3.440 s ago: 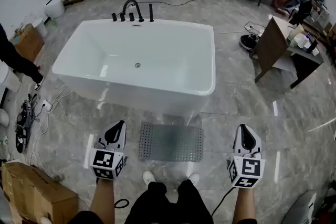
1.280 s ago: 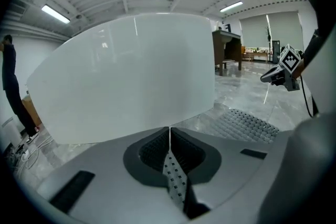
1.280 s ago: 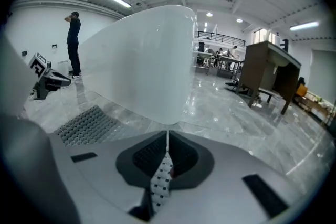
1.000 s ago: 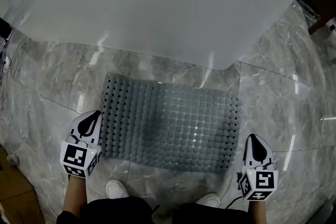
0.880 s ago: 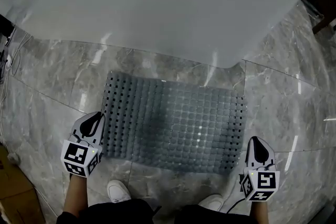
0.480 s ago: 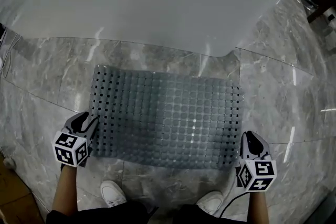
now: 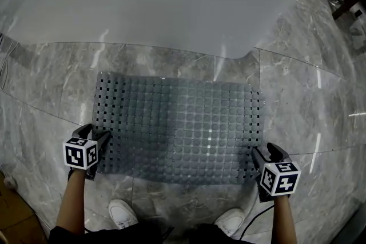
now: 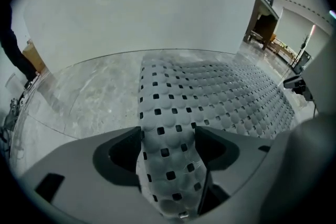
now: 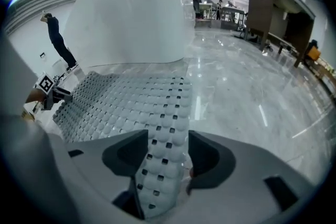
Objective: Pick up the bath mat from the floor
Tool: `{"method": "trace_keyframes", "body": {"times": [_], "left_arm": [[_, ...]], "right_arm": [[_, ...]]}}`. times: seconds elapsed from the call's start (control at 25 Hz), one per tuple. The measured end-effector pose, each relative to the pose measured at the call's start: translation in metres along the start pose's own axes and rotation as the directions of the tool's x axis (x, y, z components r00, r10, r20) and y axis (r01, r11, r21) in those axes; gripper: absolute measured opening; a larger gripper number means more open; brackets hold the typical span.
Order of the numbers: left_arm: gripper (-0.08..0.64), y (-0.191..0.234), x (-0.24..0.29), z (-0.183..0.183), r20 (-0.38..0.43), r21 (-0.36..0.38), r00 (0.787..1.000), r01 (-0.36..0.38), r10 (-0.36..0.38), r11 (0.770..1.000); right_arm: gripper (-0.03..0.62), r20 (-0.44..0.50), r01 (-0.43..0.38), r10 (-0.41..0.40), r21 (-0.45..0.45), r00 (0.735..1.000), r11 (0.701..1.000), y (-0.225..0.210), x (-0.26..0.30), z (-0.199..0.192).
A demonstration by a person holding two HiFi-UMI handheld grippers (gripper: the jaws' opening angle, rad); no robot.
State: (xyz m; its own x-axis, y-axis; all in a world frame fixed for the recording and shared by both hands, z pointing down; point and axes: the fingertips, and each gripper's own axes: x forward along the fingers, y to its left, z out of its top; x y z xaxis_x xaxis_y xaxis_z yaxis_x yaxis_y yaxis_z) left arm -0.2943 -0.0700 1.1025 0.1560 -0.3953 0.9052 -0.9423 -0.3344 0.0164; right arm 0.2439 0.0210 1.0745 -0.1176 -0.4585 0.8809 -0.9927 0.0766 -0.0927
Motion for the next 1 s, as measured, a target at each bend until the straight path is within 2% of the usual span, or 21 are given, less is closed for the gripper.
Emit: {"method": "trace_keyframes", "body": {"times": [0.12, 0.36, 0.52, 0.72, 0.84, 1.0], "left_arm": [[0.314, 0.003, 0.006, -0.004, -0.018, -0.011, 1.0, -0.015, 0.015, 1.0], [0.365, 0.008, 0.018, -0.01, -0.064, -0.03, 0.998, 0.006, -0.008, 1.0], [0.365, 0.007, 0.022, -0.01, -0.06, -0.061, 0.997, 0.041, -0.044, 0.997], [0.365, 0.006, 0.021, -0.009, -0.053, -0.055, 0.998, 0.032, -0.035, 0.998], [0.353, 0.003, 0.02, -0.01, -0.053, -0.052, 0.998, 0.032, -0.035, 0.998], [0.283, -0.005, 0.019, -0.009, -0.045, -0.041, 0.998, 0.045, -0.047, 0.998]], "right_arm": [[0.281, -0.067, -0.027, 0.028, 0.023, 0.997, 0.999, 0.002, 0.011, -0.011], [0.302, -0.146, -0.02, 0.026, 0.041, 0.989, 0.999, -0.002, 0.032, -0.021], [0.304, -0.189, -0.002, 0.009, 0.04, 0.982, 0.999, -0.003, 0.037, -0.023], [0.301, -0.212, 0.04, -0.036, 0.012, 0.977, 0.999, -0.006, 0.038, -0.022], [0.27, -0.208, 0.04, -0.041, -0.009, 0.977, 0.999, -0.002, 0.038, -0.021], [0.251, -0.2, 0.044, -0.046, -0.017, 0.979, 0.999, -0.001, 0.037, -0.021]]}}
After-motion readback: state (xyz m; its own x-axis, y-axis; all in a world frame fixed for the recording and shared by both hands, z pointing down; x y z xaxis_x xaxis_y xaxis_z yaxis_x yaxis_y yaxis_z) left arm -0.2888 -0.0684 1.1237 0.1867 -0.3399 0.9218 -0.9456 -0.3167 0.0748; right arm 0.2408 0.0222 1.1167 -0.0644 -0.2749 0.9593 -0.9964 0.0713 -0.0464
